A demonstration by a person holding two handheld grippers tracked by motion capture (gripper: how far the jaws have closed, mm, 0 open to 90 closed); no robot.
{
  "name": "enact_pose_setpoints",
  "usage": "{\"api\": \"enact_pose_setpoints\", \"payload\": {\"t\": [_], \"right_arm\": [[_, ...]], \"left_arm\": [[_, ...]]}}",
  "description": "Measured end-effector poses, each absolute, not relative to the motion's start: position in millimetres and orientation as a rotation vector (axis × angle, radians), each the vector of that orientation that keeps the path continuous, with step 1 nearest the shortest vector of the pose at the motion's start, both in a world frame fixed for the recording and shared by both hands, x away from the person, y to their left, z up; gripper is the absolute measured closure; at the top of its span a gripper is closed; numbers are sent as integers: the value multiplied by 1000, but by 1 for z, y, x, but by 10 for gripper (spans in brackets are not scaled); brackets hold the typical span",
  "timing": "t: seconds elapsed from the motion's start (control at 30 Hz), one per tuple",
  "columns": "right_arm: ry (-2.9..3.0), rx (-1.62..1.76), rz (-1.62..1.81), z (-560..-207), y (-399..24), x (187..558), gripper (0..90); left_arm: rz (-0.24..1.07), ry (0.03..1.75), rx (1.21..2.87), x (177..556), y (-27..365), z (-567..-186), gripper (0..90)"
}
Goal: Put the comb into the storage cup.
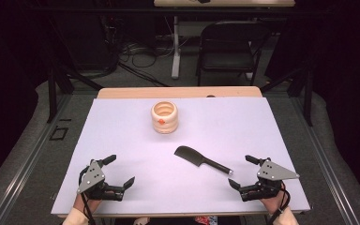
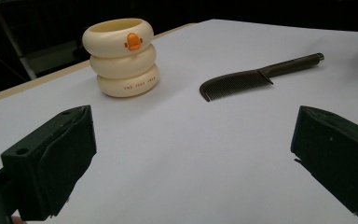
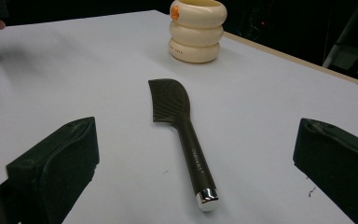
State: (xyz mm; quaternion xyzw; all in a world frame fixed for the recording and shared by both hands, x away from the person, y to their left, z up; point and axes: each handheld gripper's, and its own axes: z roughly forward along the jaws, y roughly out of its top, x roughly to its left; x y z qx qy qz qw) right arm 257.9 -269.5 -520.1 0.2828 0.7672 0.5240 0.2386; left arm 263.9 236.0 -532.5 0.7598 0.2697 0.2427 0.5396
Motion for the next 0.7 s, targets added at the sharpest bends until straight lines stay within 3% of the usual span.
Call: {"api": "enact_pose_setpoints", "payload": {"t": [0.7], "right_arm": [[2177,786,1350,-522,-259,261,0]], "left_arm": [[569,647,1828,265,234,-534,1]]}}
